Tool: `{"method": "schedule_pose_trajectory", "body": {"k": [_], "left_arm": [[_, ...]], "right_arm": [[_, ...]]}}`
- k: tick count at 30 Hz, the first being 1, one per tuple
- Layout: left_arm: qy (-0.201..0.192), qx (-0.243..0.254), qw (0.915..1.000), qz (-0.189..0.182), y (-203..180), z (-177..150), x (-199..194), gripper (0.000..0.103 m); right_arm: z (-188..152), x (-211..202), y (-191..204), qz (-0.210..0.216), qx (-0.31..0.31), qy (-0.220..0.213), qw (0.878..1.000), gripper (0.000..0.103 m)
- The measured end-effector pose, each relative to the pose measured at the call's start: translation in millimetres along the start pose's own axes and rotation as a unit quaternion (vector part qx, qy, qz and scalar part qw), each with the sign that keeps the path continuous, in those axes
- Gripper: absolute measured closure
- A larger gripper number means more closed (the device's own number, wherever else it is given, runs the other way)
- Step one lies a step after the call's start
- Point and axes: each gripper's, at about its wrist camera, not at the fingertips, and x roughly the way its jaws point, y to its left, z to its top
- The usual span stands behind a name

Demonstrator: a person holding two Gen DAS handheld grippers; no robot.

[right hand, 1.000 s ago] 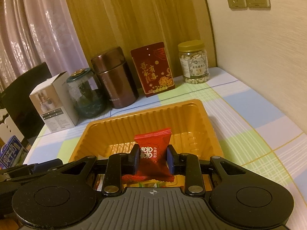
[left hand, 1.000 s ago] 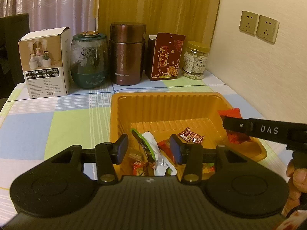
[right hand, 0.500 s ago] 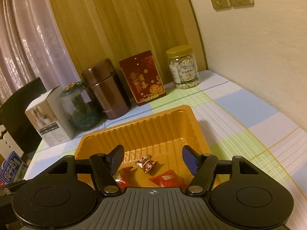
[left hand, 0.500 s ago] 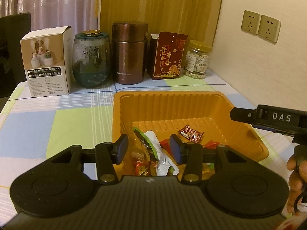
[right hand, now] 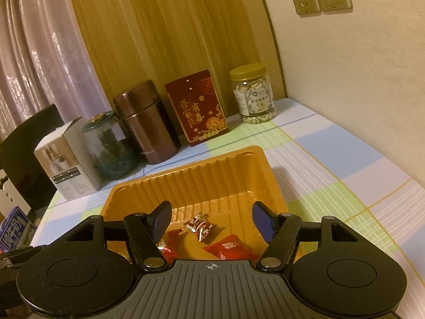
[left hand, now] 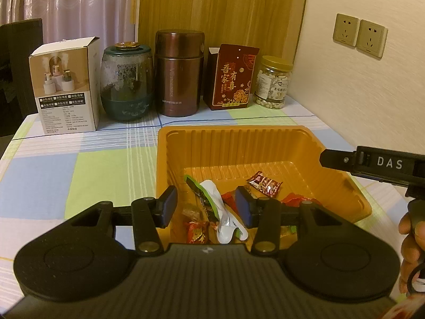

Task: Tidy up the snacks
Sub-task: 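Move both open tools back toward the remaining snacks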

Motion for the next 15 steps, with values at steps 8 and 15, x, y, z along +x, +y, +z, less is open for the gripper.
{"method": "schedule_pose_trajectory", "body": {"k": [8,15], "left_arm": [[-0.001,0.002,1.0000,-0.001,-3.3,-4.8,-10.9,0.058],[0.002,0.000,1.0000,-0.004,-7.8,-16.6,-28.0,0.058]], "right_arm": [[-4.5,-6.8,-4.7,-0.012,-0.014,-0.007,1.000,0.036],[-10.7,-22.3,-6.1,-0.017,-0.016,-0.008,1.000,0.036]]}}
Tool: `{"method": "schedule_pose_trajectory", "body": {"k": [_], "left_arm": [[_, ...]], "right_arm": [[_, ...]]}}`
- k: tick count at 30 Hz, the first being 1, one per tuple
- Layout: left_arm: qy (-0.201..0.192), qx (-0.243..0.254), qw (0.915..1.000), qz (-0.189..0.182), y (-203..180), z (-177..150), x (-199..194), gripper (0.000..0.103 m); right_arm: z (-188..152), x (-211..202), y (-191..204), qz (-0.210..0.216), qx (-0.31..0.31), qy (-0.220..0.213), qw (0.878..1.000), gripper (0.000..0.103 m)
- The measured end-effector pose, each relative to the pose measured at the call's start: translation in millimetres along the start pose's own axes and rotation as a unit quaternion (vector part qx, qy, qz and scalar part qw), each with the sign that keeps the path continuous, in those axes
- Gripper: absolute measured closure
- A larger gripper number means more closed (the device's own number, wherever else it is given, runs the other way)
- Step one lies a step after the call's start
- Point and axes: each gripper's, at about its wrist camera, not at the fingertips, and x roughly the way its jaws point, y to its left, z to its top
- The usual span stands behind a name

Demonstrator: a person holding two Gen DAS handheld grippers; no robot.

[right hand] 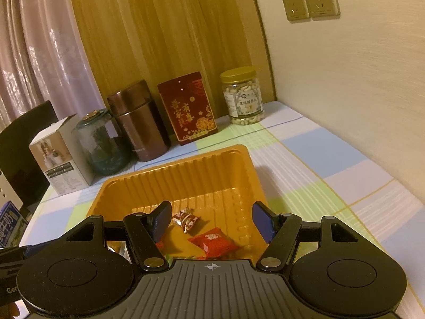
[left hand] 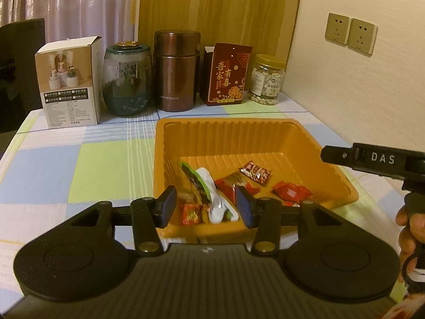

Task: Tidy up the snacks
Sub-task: 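Move both open tools back toward the remaining snacks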

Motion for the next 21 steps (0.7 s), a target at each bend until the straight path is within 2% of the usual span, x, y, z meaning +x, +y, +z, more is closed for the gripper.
{"method": "schedule_pose_trajectory", "body": {"k": [9,21], "left_arm": [[0.013,0.010,0.9998,-0.013,-6.0,-27.4,-28.6,0.055],[0.046,0.067,0.9962,-0.031,-22.2,-72.7,-55.4,0.051]], "right_arm": [[-15.9,-30.2,0.3,-0.001,-0.019,0.011,1.000,0.036],[-58.5,-62.0,-8.5,0.004,-0.052,0.066,0.996,0.036]]}}
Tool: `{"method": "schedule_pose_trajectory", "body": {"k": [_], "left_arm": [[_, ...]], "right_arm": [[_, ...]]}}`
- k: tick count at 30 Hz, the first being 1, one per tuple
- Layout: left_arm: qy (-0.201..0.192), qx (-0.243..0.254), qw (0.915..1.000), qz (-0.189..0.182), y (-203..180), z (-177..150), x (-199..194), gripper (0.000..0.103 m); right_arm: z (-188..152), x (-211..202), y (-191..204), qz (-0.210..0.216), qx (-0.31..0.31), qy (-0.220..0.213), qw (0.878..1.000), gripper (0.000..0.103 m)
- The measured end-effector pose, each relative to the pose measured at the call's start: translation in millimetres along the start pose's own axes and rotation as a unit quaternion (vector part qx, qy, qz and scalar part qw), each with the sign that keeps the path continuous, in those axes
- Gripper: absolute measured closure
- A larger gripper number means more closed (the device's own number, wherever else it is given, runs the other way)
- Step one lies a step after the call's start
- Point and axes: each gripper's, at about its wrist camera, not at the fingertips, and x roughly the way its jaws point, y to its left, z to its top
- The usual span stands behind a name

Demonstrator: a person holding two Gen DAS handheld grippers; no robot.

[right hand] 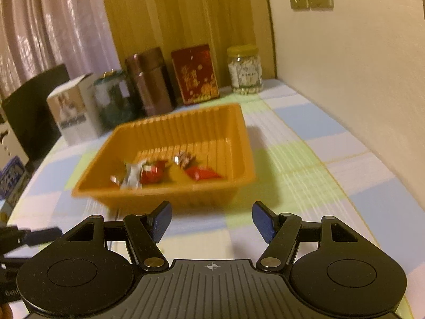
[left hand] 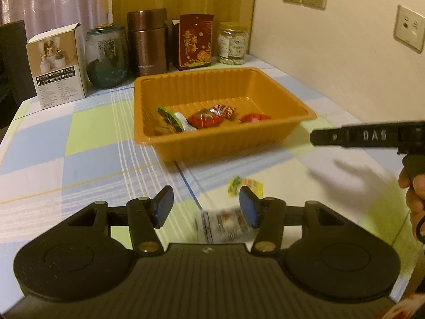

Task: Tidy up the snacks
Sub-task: 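Move both open tools back toward the remaining snacks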

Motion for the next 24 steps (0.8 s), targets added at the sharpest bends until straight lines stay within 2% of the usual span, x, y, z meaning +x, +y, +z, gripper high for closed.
{"method": "schedule_pose_trajectory", "body": {"k": [8,15,24], "left_arm": [[0.014,0.022,0.9996,-0.011,-3.5,-26.7,-16.6,0.048],[0.029,0.036,0.9989,-0.010,-4.6,-44.5,-24.8,0.046],[0.041,0.046,0.9980,-0.015,-4.9,-46.8,-19.3,0.040]], "right_arm": [[-33.8,-8.0,-6.1,0.001,-0.020,0.048,0.999,0.036],[-43.2,-14.6,-3.4,0.006,-0.024,0.058,0.998,0.036],[-45.6,-13.2,3.0,0.009,-0.046,0.066,0.997,0.036]]}}
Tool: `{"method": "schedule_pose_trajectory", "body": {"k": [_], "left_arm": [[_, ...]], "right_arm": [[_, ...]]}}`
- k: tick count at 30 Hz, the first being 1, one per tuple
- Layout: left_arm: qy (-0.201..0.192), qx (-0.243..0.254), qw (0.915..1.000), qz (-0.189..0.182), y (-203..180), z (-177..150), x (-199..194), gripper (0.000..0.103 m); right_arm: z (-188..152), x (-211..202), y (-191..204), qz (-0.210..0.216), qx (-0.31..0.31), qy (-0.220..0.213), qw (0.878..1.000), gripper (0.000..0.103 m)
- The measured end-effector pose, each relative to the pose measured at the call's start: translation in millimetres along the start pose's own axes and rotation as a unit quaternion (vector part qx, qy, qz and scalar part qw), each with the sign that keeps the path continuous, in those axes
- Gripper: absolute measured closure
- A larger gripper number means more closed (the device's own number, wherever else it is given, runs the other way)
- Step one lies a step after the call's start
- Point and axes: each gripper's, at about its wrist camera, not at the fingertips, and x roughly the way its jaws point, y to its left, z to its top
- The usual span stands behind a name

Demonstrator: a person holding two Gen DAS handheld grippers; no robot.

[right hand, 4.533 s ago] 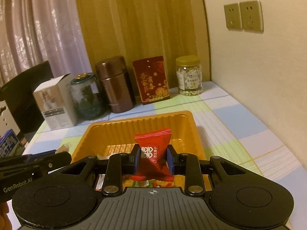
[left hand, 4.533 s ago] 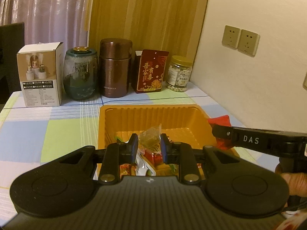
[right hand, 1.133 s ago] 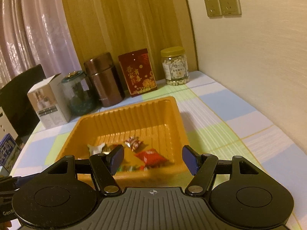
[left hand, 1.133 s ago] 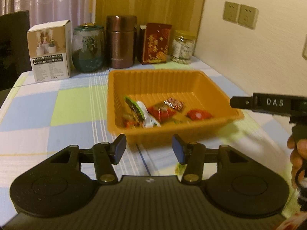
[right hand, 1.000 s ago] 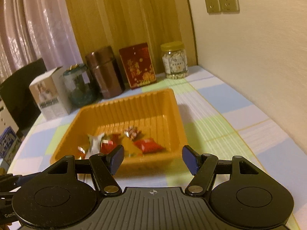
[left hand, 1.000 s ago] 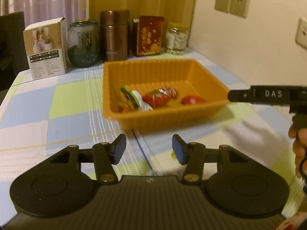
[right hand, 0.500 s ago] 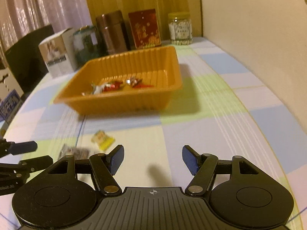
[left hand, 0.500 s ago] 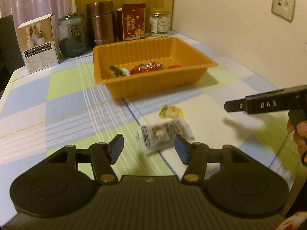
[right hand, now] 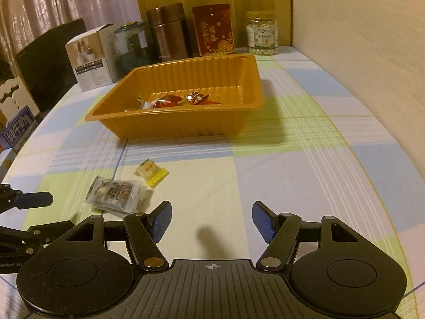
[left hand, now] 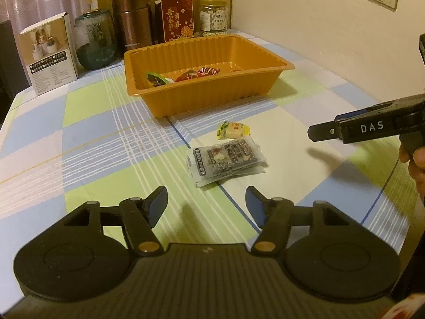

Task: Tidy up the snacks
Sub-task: 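Move both open tools back toward the remaining snacks, then lower the left tool onto the silver snack packet and close it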

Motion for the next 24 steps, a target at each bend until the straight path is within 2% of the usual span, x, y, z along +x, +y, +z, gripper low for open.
{"method": "schedule_pose_trajectory", "body": {"k": [11,19,24], "left_arm": [[0.013,0.026,0.9996,-0.003,0.4,-0.1,7.3,0.033],[0.015,0.056,0.9983,-0.007,7.7,9.4,16.7,0.033],[0.011,0.106,0.9941,-0.019,1.9,17.3,30.9,0.033]], "right_arm": [[5.9,3.2,0.0,0.012,-0.013,0.013,1.000,0.036],[20.1,15.0,4.2,0.023,-0.131,0.027,0.991,0.036],[17.2,28.7,-2.8,0.028,-0.139,0.047,0.989,0.036]]}}
